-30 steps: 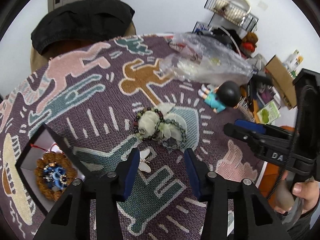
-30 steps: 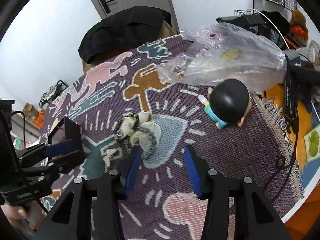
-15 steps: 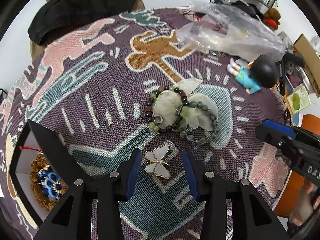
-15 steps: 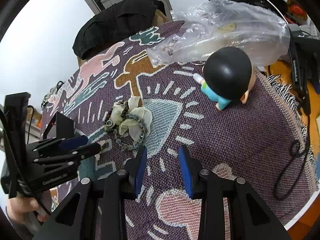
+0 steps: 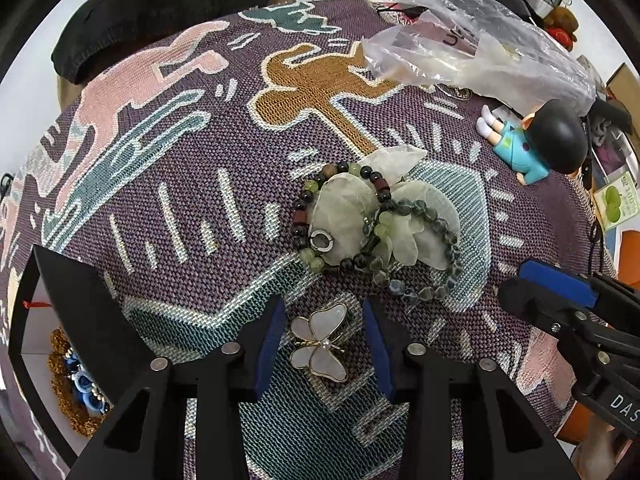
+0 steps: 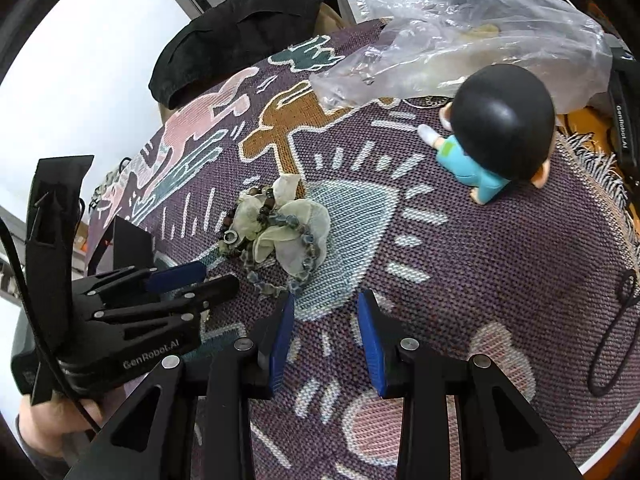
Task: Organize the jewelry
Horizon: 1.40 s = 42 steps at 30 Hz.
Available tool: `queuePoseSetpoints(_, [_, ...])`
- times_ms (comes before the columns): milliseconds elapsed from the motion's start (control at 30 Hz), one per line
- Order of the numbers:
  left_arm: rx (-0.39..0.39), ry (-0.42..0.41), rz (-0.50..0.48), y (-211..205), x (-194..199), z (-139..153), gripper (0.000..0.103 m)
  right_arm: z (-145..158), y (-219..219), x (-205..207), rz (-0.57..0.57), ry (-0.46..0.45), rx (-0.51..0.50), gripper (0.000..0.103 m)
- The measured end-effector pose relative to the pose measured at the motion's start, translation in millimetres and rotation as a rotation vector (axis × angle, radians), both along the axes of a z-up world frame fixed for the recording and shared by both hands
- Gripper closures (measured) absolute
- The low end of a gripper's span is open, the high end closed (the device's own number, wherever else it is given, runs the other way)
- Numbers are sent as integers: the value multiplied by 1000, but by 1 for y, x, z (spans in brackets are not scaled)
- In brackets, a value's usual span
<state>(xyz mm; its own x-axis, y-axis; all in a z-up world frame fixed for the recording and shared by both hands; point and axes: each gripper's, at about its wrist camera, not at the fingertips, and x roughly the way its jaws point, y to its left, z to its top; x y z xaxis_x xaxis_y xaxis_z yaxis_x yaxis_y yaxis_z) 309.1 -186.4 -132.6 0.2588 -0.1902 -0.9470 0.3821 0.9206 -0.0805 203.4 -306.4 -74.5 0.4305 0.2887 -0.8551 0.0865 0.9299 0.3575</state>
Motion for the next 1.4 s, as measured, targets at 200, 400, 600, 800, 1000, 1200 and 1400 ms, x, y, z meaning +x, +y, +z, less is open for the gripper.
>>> queuePoseSetpoints(200, [19,5,4,2,-6,-1,65,-8,8,11,0,24,7,69])
queuePoseSetpoints(400, [30,-11,15,5,-13,2,74,-15,14,21,0,43,1,79])
queuePoseSetpoints(600, [-25,-1,30,17,-9,5,74,-20,13,28,-11,65,23,83])
queuePoseSetpoints(800, [-64,-27,53,32,-7,22,74,-20,15,34,-21,80,34,83])
queuePoseSetpoints(1000, [-81,-65,80,47,-5,40,74,-20,24,39,-9,79,-13,87])
queuePoseSetpoints(1200, [-105,-99,92,56,-6,59,74,-16,12,33,-59,70,-65,94])
queuePoseSetpoints(1400, [-133,-135,106,70,-9,81,74,12,10,18,-31,-5,-49,94])
